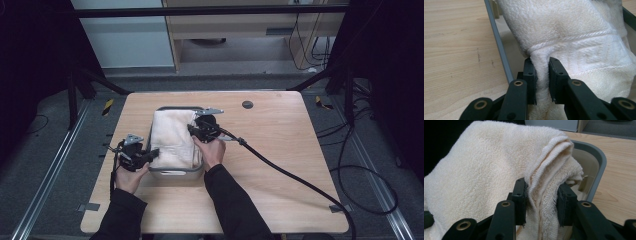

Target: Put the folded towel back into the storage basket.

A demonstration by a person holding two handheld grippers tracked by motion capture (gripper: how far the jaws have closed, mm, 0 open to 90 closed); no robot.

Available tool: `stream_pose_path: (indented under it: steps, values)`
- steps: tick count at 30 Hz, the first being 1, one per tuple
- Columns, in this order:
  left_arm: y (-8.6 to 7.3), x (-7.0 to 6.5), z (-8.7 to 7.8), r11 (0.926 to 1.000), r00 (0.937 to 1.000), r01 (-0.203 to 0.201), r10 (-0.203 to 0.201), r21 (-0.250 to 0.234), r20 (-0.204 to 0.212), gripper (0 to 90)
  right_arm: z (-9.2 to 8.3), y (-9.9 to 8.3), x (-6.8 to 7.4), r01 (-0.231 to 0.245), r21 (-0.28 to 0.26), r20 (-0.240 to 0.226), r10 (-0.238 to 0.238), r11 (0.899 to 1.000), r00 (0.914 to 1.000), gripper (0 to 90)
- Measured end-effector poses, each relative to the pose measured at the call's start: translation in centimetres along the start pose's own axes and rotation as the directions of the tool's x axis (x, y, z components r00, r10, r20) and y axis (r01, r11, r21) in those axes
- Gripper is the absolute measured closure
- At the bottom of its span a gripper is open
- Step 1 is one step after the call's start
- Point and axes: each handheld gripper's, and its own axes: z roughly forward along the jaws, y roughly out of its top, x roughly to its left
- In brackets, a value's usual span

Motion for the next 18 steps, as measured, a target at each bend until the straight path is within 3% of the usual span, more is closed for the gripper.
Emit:
stream_pose_path:
  steps: [14,18]
  values:
    - [0.12,-0.6,0.12,1.0,1.0,0.0,0.0,0.007,0.003,63.0,0.42,-0.32,-0.22,0.041,0.035,0.013,-0.041,0.999,0.9991,60.8]
    - [0.31,-0.65,-0.05,1.0,1.0,-0.002,0.002,0.01,0.009,57.2,0.43,-0.34,-0.32,0.071,0.035,0.02,-0.072,0.997,0.9972,55.0]
